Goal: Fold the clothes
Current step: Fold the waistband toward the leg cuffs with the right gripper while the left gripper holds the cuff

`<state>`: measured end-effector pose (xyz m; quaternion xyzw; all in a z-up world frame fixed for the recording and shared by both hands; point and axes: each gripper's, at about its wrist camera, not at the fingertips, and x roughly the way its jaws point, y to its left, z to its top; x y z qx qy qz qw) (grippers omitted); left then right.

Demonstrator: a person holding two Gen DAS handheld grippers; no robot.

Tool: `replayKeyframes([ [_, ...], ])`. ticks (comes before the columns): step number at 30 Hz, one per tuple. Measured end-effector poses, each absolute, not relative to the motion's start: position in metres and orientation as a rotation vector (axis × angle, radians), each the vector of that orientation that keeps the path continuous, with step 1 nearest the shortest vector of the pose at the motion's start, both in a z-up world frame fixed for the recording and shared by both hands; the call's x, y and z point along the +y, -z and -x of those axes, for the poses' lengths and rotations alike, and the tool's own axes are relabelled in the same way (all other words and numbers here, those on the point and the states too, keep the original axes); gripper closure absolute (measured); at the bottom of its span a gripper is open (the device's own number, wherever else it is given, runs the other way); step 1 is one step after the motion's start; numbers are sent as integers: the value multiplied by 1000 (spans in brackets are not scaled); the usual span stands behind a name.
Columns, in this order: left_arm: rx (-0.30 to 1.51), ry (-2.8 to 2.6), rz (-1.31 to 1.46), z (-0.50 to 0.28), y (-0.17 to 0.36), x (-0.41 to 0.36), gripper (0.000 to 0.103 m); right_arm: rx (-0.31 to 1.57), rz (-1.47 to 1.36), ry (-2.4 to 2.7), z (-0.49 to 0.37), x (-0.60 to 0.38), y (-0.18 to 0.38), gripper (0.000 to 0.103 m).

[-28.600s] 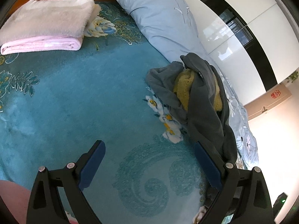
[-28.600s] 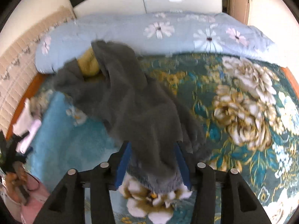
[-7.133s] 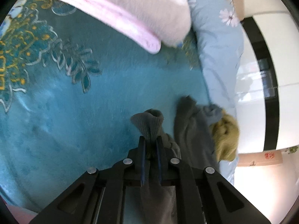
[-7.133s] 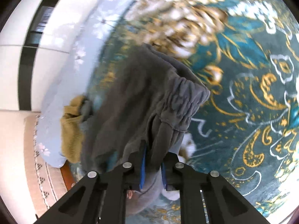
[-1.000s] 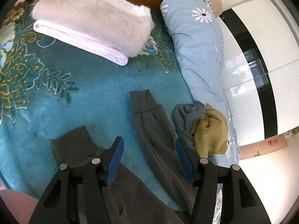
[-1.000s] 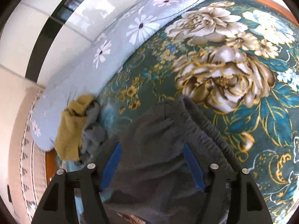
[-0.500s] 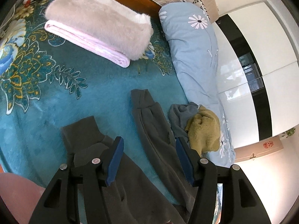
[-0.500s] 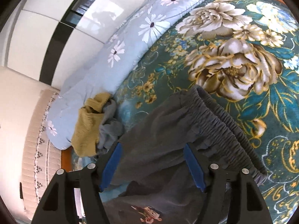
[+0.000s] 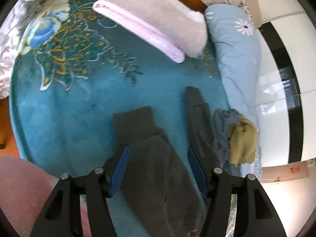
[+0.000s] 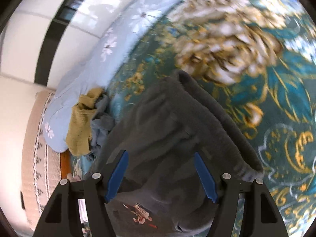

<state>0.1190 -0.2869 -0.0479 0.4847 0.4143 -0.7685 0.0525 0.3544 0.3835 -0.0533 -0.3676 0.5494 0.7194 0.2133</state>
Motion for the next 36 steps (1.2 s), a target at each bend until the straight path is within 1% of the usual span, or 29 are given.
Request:
replayKeyframes([
  [3, 1251, 2289, -1528, -116, 56, -289, 37, 1659, 1024, -1870, -371, 389, 63, 31],
  [6, 1184, 2223, -1637, -109, 74, -288, 37, 1752, 950, -1801, -393, 394, 64, 31],
  [8, 1159, 2186, -1699, -105, 86, -288, 37, 1754, 923, -1783, -404, 394, 61, 31],
  [13, 1240, 2122, -1698, -106, 105, -290, 37, 1716, 970, -1762, -422, 385, 65, 31],
  [19, 1263, 2104, -1757, -103, 120, -271, 39, 1720, 1000, -1731, -439, 363, 76, 34],
  [22, 1265, 2076, -1789, -101, 126, -267, 39, 1709, 1081, -1719, -438, 350, 87, 34],
  [25, 1296, 2054, -1791, -102, 130, -268, 39, 1750, 1100, -1677, -434, 338, 104, 34],
  [26, 1306, 2052, -1788, -103, 130, -268, 39, 1772, 1097, -1671, -431, 335, 108, 36],
  [28, 1327, 2047, -1783, -104, 132, -269, 39, 1776, 1105, -1674, -419, 329, 114, 46],
  [29, 1337, 2045, -1780, -104, 132, -270, 39, 1764, 1114, -1675, -414, 327, 115, 56],
  [30, 1350, 2043, -1777, -104, 132, -271, 40, 1752, 1123, -1673, -409, 325, 116, 64],
  [32, 1381, 2035, -1771, -106, 133, -273, 49, 1736, 1130, -1672, -402, 323, 115, 67],
  [33, 1392, 2032, -1770, -106, 134, -273, 52, 1727, 1133, -1674, -399, 323, 113, 71],
  [34, 1400, 2030, -1769, -106, 134, -273, 58, 1721, 1135, -1677, -398, 322, 112, 73],
  [35, 1407, 2034, -1770, -107, 134, -273, 66, 1716, 1135, -1682, -397, 322, 110, 79],
  [36, 1411, 2039, -1770, -107, 133, -273, 70, 1711, 1136, -1684, -397, 322, 108, 83],
])
